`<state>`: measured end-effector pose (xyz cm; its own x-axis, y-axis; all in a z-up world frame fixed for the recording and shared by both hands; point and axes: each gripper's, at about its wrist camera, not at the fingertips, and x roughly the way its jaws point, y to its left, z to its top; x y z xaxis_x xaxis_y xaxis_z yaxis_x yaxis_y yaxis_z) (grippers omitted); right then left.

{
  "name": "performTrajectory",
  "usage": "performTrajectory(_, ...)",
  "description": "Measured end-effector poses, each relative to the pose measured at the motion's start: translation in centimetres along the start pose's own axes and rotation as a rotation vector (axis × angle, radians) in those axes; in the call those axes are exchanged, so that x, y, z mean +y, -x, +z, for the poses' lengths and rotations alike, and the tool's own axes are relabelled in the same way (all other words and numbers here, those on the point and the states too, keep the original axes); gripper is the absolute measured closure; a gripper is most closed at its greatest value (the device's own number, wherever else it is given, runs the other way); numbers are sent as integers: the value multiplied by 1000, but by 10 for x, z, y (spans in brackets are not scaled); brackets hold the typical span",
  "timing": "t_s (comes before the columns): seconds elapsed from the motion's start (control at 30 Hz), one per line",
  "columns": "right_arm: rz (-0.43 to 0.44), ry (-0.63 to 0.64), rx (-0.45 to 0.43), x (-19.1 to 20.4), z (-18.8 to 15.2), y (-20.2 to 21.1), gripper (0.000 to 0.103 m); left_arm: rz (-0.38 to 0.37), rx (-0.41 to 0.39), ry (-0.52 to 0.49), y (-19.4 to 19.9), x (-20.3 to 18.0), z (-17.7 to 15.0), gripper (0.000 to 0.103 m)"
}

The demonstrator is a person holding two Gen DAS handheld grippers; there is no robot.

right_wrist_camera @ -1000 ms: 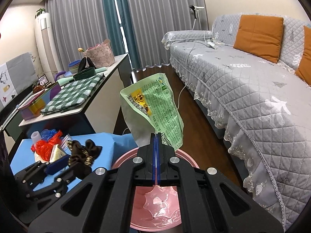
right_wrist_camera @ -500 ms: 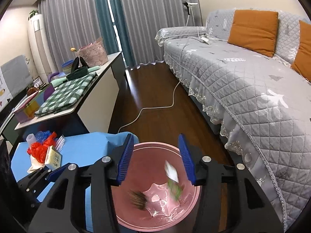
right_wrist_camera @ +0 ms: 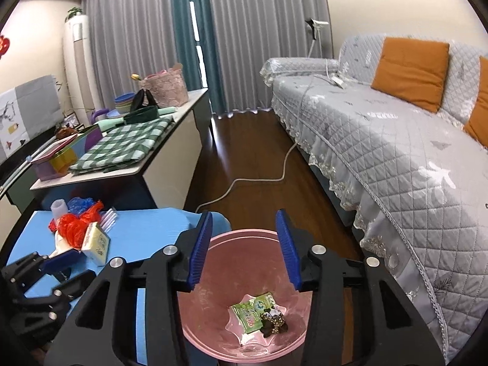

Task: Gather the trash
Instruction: 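Move both open tools back toward the trash pile on the table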

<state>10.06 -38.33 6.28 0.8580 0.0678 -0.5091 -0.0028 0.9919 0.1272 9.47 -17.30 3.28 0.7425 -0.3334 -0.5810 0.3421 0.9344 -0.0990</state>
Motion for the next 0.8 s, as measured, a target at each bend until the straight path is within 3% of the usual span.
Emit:
performTrajectory(0.3,68,21,-36,38,-8,27,76,59,-30,40,61,59,-14,53)
performTrajectory(0.47,91,30,-48,64,-12,36,78,108,-91,126,91,105,-30,54)
performTrajectory(0.8,166,110,-28,138,-35,17,79,210,-105,301,93,177,-54,58)
